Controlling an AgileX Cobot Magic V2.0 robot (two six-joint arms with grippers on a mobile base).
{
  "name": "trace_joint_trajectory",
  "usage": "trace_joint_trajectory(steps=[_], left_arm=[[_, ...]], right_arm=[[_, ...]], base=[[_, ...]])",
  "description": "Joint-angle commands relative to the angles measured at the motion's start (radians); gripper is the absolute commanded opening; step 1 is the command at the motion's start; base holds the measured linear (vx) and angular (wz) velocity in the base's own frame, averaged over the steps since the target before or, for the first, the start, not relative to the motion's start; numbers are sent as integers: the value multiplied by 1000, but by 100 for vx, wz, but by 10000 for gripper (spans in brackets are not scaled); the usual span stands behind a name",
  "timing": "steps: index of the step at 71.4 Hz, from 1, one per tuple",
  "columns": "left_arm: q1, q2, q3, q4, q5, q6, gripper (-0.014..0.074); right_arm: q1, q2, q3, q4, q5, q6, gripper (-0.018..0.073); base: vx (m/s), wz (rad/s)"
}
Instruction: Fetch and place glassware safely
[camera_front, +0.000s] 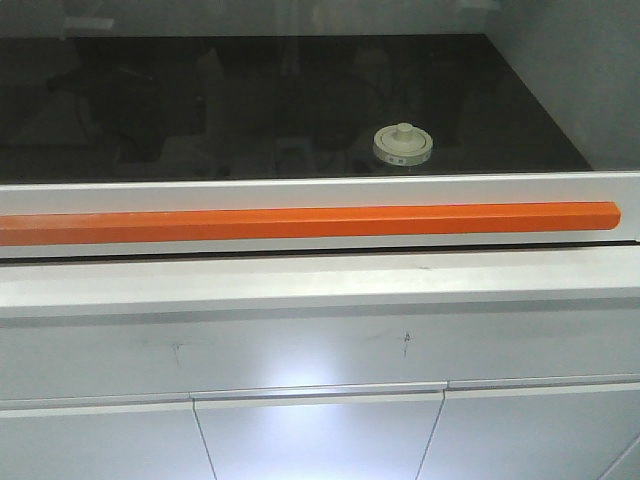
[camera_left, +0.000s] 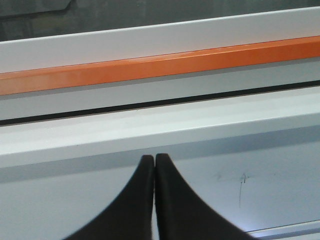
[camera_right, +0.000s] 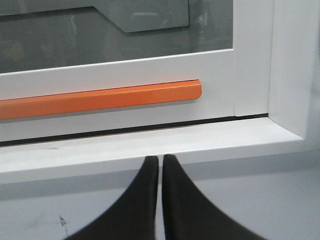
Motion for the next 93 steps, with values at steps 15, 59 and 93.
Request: trace_joint_trajectory(steps=[15,59,93], left_arm=[[-1,-11,28,-6,-75,-6,-7],[-1,-11,28,-6,-75,-6,-7],[-1,-11,27,-6,-131,-6,-7]], right_arm=[[3,-7,19,-4,-79,-10,-3],[3,-7,19,-4,-79,-10,-3],[3,-7,18,-4,-86,-10,-3]], base=[[0,0],[0,0],[0,0]])
